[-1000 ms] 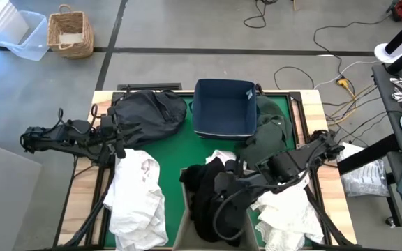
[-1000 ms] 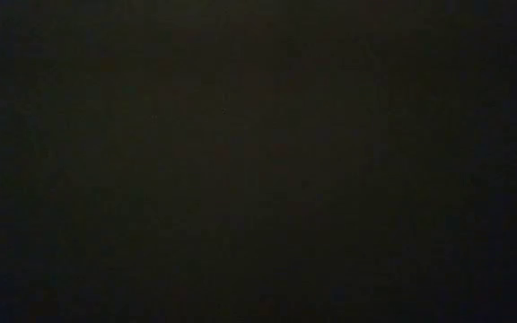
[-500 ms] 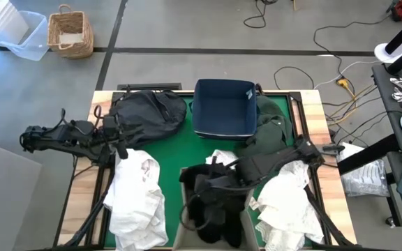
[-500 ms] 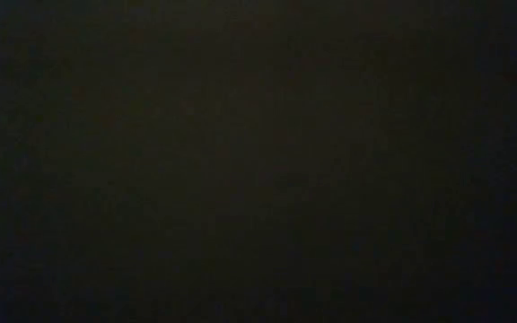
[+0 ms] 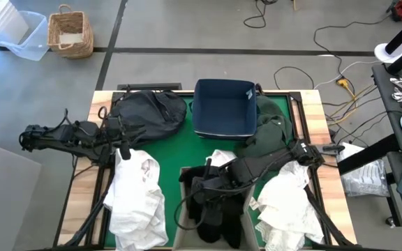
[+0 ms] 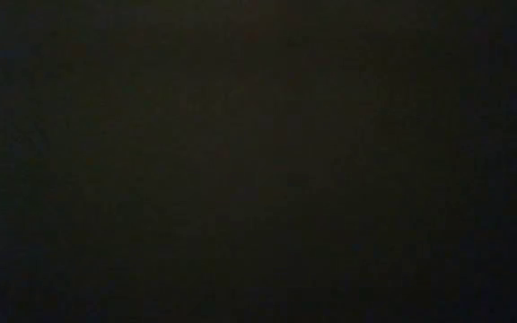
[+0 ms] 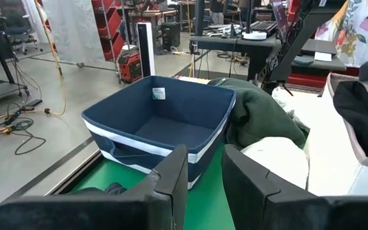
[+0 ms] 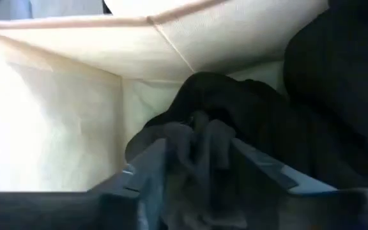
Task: Sort clothes
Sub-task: Put the black shirt into the white laundry bin
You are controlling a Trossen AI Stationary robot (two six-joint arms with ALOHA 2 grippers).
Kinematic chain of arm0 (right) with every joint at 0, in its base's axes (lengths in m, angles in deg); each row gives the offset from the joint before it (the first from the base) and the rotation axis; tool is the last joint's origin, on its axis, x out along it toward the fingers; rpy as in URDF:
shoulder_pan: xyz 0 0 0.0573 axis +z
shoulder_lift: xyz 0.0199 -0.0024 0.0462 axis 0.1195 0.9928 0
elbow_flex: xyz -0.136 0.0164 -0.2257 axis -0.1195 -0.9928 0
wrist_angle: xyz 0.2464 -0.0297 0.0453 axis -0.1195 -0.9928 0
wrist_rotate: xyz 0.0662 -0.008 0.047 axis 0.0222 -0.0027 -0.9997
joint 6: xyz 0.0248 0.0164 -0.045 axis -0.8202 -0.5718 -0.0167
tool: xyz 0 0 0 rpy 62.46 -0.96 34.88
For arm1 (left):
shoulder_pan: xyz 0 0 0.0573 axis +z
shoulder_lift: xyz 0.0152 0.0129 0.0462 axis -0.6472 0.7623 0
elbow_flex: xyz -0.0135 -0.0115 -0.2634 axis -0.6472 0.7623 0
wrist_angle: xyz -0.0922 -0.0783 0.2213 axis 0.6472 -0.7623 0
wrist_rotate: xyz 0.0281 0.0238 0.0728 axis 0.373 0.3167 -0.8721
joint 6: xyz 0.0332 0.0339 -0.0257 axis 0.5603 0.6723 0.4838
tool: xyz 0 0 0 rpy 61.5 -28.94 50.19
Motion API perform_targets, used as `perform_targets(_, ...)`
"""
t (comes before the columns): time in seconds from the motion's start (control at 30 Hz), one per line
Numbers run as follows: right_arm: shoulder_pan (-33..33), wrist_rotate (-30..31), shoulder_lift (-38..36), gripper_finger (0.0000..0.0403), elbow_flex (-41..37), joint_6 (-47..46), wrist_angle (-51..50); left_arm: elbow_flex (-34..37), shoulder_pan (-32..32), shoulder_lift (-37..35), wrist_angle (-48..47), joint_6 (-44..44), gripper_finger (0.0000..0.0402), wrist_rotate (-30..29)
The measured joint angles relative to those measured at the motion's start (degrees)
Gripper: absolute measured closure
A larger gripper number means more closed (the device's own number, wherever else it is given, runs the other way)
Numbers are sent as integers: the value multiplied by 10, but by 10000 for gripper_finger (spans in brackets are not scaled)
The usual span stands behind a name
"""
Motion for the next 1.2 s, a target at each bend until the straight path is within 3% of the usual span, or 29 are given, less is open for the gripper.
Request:
perform_targets(0.23,-4,2,-21,170,4,-20,2,0,0,-1,7,5,325,0)
perform_targets(0.43,-14,45,-43,165,4,-21,-4,0,0,1,8,5,325,0)
perform_targets(0.73,-44,102,-69,229,4,90,-3,0,0,2,12,6,325,0)
perform_targets(1.1,-86,154,-71,382,0,256,6,0,0,5,13,6,325,0)
perform_targets(1.2,-96,153,-71,389,0,289,12,0,0,7,13,6,325,0)
